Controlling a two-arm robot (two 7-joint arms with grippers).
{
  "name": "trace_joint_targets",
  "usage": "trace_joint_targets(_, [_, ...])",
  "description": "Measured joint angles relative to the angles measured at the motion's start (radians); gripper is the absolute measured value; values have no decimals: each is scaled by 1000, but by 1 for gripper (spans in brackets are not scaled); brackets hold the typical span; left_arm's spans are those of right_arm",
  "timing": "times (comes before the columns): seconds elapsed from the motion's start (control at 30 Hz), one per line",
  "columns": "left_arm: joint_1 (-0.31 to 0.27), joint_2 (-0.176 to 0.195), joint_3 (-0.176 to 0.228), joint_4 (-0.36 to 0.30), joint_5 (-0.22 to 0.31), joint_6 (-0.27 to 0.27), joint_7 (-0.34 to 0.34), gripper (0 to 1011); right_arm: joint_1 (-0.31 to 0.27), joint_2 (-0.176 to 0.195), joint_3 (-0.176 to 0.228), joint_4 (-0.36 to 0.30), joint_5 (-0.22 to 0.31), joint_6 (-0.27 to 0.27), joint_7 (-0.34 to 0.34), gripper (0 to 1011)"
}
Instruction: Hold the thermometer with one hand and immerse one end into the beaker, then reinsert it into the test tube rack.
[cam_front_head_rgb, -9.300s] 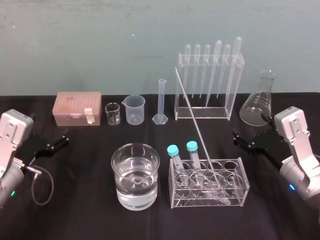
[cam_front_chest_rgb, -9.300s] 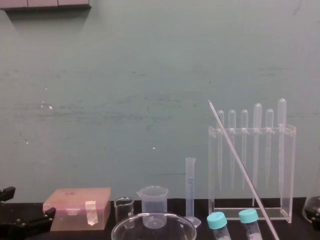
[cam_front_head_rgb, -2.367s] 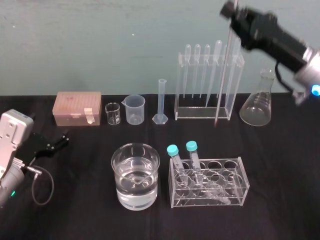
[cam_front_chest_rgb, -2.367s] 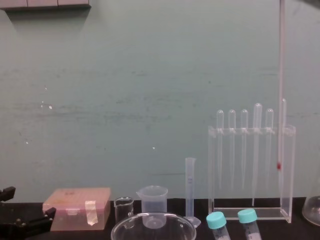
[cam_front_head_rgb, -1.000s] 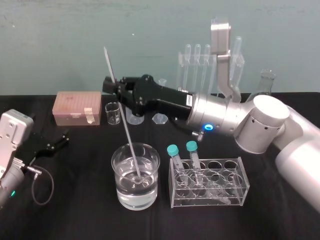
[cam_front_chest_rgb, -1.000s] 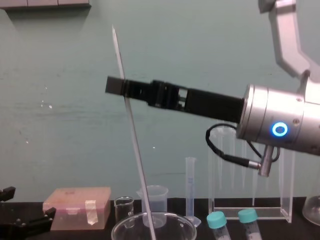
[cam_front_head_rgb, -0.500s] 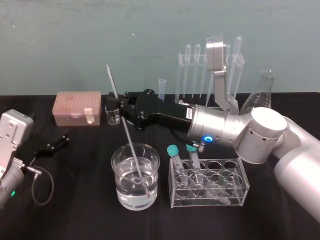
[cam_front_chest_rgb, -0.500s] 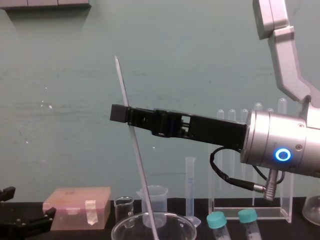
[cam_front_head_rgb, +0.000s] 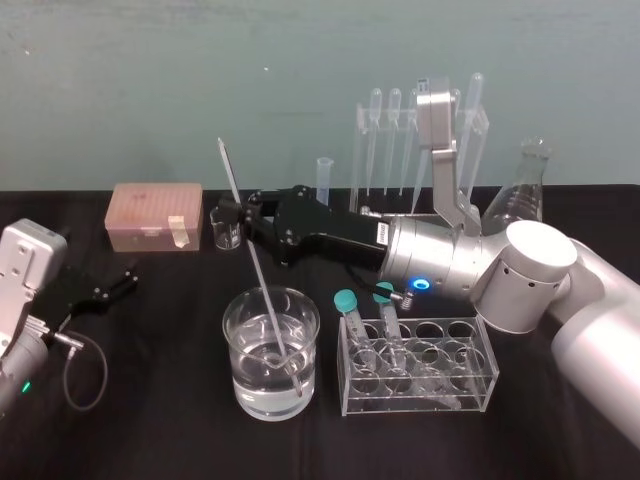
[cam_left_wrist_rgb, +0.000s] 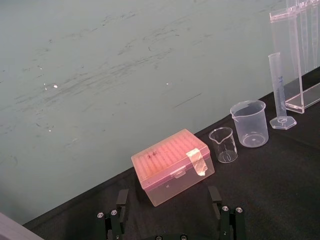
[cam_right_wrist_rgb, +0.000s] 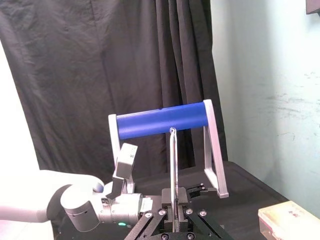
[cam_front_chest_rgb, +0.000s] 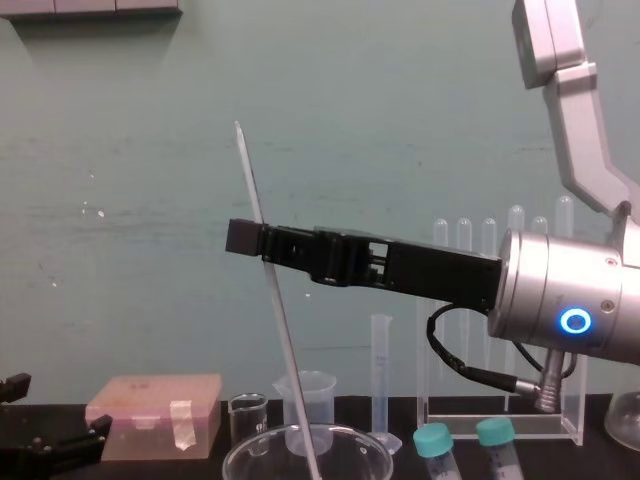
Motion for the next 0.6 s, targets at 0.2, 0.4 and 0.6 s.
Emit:
trace_joint_targets(0.2, [0,0,0,0,0,0,0,1008,-2,0,0,-2,-3,2,0,58])
trace_joint_targets(0.4, [0,0,0,0,0,0,0,1008,-3,0,0,-5,-7,4,2,58])
trace_joint_targets(0.6, [0,0,0,0,0,0,0,1008,-2,1,-2,-7,-9,5,5,58])
